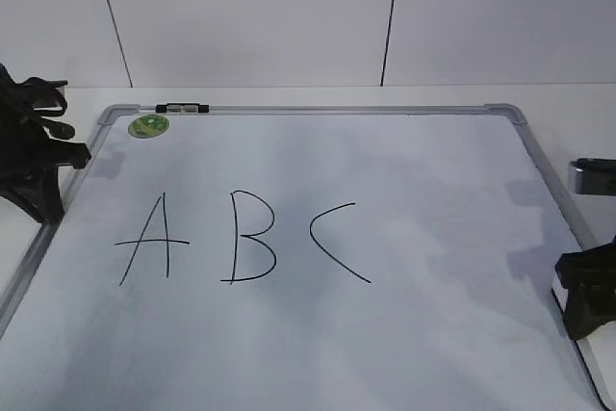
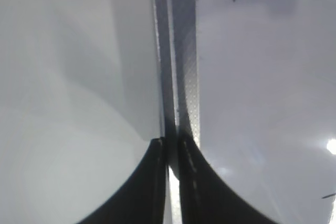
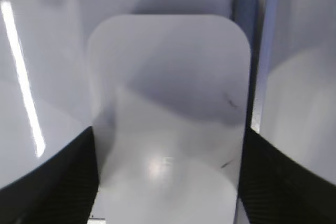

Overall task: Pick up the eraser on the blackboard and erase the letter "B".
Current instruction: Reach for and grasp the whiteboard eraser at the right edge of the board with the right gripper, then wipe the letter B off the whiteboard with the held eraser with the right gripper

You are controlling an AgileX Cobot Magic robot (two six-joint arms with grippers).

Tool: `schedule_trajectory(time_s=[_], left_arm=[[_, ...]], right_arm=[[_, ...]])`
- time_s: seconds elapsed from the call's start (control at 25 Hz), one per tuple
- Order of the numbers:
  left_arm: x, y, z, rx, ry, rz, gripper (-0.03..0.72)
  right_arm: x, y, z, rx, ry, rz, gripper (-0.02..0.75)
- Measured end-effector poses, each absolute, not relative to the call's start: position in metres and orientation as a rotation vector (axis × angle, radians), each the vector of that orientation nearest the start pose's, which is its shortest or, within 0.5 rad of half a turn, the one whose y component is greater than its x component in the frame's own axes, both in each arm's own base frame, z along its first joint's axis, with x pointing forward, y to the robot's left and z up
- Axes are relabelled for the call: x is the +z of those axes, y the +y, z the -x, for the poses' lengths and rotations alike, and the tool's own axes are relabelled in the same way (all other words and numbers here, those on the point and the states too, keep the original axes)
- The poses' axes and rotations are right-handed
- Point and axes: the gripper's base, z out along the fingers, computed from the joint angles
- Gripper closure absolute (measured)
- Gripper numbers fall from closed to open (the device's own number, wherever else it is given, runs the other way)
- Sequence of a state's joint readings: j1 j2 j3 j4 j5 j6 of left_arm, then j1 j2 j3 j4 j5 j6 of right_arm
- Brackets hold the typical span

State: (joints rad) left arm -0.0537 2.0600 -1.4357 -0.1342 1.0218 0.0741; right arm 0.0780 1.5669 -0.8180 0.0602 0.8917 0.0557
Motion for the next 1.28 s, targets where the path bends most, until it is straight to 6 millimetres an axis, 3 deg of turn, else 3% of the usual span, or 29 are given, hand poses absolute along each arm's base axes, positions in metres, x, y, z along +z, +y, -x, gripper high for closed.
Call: schedule_trajectory(time_s=[0.52,0.92,1.28], left_arm=[[0.1544,-0.032,-0.3937,-0.187,3.122,-0.086,0.669],[0.1544,-0.032,-0.3937,-0.187,3.122,-0.086,0.671],[0.1544,-0.032,-0.3937,-0.187,3.122,-0.086,0.671]], right_arm=[[0.1775,0.0243,-0.2473,0.078,3.151,-0.037,0.136],[0.1775,0.0247,-0.2462,0.084,3.163,-0.055,0.083],[0.1775,0.0249,-0.2462,0.087,3.163,-0.058,0.165]])
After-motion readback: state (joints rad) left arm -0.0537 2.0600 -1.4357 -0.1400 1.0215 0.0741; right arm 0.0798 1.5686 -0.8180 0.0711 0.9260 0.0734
